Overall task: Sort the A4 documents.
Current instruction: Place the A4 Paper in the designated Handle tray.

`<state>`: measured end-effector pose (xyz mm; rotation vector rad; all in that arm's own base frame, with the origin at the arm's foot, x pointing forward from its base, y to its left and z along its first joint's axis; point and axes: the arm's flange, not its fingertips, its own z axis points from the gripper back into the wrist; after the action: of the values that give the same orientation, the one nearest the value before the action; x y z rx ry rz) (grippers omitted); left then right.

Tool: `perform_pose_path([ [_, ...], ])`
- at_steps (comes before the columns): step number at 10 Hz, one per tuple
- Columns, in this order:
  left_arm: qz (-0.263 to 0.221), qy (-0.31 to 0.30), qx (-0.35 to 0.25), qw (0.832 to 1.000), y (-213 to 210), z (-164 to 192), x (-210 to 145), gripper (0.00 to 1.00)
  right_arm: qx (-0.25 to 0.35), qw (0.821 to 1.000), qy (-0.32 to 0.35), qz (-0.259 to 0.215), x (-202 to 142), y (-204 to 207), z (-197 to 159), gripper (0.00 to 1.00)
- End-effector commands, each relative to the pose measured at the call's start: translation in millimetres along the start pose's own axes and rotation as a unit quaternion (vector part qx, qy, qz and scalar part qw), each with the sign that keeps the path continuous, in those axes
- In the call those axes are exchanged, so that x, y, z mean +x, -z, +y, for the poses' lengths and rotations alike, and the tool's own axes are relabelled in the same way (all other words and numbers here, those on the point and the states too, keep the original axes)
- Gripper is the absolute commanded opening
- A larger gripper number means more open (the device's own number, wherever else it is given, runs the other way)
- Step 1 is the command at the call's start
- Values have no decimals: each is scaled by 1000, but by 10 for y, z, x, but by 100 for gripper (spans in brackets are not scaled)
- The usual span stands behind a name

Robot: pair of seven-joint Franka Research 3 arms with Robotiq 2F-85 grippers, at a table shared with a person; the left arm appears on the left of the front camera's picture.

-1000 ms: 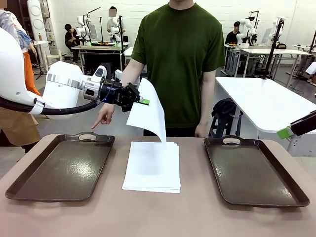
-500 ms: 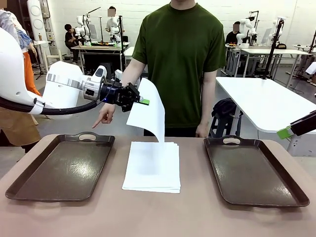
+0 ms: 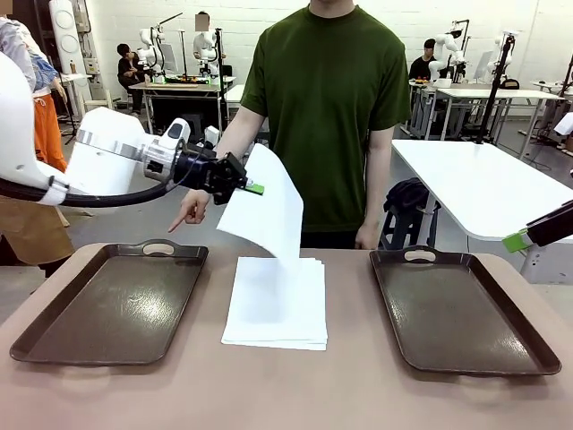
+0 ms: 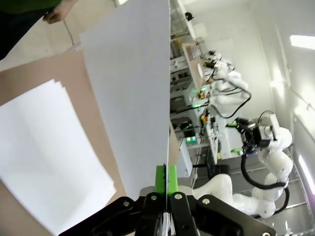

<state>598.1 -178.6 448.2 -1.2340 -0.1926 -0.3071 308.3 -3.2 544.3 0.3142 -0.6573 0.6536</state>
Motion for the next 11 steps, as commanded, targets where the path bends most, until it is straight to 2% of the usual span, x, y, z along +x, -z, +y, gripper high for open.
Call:
perform_pose_path([
  [1, 14, 4, 40, 999, -506, 5, -292, 1, 7, 1000, 2, -2, -8, 12, -11, 100],
  [3, 33, -31, 75, 996, -812, 126, -589, 1, 7, 1000, 2, -2, -8, 12, -11, 100],
  [5, 50, -91, 110, 989, -969, 438, -819, 1, 7, 1000, 2, -2, -8, 12, -11, 100],
  [9, 65, -136, 138, 979, -1290, 877, -1066, 1, 7, 1000, 2, -2, -8, 12, -11, 100],
  [10, 66, -136, 164, 975, -1372, 950, -1081, 1, 7, 1000, 2, -2, -8, 12, -11, 100],
  [11, 59, -138, 214, 965, -1499, 1021, -1077, 1, 7, 1000, 2, -2, -8, 12, -11, 100],
])
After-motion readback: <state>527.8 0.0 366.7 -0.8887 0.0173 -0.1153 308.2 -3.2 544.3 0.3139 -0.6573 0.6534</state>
